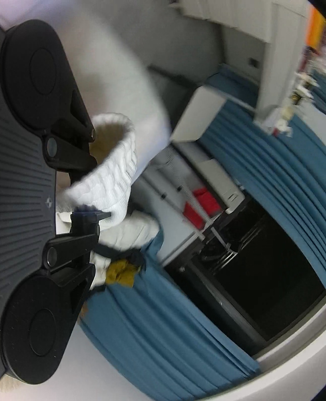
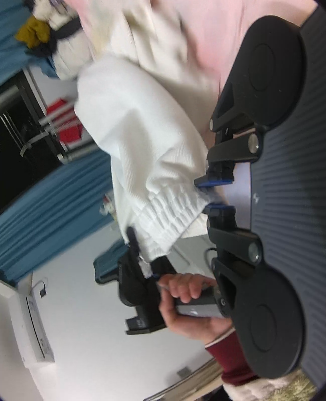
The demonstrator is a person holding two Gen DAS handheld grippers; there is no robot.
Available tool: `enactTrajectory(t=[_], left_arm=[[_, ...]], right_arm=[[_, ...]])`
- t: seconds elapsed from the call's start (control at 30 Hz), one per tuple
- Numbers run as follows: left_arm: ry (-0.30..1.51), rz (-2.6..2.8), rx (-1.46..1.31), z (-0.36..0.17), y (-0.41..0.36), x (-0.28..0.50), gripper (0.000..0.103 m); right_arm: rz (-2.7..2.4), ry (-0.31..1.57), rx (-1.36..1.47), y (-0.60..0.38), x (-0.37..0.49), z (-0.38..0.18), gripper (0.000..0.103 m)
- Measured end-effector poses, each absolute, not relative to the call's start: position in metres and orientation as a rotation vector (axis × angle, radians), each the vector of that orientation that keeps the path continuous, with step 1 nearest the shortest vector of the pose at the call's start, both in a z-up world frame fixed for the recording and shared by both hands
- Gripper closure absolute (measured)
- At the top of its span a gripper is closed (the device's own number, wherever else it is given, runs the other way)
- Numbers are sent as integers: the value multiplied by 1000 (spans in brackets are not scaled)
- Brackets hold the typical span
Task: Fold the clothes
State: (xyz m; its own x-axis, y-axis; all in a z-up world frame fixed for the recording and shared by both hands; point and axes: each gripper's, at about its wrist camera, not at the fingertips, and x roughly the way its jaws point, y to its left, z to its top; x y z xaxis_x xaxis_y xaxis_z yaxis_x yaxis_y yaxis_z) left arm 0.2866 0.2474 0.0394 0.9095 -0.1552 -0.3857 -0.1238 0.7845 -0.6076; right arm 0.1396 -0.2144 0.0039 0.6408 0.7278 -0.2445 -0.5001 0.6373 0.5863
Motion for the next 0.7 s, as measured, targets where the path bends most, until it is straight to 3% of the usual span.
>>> enactTrajectory(t=[0.13,0.33,0.47,0.53,0.6,0.63,0.67,0.7], left_arm=[[533,89,-547,18,289,319,91],[624,132,-609,-65,333,326,90],[603,71,-609,-71,340,302,85],[616,44,-597,-69,337,277,83],[634,30,-603,-66,334,259,66],[643,32,-606,-66,331,248,59],[651,34,-608,-65,328,237,46],[651,48,-597,-63,324,224,34]], right_arm=[[727,571,458,-149,162,-26,86],[685,686,314,-106,171,-77,85],[678,668,282,-107,164,-70,83],[659,655,256,-107,157,-64,75],[636,642,231,-109,147,-57,67],[623,633,221,-111,141,-54,57],[609,625,211,-113,135,-51,50],[599,612,215,-119,130,-51,33]])
